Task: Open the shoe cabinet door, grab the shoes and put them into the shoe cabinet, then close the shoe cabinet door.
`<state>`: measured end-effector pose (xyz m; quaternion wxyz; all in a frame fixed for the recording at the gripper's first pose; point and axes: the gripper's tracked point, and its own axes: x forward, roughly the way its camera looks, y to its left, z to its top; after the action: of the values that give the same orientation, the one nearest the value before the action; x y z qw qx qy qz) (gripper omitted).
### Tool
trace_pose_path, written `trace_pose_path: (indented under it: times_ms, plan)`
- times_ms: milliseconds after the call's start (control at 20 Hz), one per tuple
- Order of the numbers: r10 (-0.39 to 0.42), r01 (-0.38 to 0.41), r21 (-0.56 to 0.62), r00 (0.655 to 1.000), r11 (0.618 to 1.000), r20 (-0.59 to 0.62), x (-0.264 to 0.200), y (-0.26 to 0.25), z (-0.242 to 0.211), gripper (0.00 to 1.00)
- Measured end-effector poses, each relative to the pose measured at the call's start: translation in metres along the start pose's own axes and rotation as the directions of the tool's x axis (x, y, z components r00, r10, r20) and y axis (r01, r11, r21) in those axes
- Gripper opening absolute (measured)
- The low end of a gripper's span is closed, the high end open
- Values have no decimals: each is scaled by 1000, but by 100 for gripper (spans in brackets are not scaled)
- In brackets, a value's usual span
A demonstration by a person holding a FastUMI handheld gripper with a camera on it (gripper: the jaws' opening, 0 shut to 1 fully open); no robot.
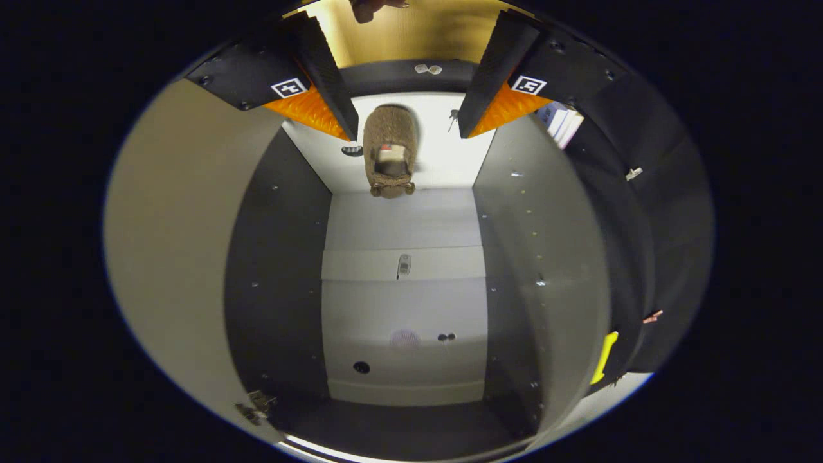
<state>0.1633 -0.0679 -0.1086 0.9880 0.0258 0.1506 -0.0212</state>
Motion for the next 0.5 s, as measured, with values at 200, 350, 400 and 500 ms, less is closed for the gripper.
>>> trace_pose_path:
  times_ms: [200,350,400,500]
  plan:
    - [30,-31,14,998,999,59,-83,-12,7,98]
    - [41,-43,25,997,999,70,-138,-32,2,98]
    - [50,-53,30,996,998,70,-156,-38,0,98]
    - [65,-66,22,996,998,68,-189,-51,-7,98]
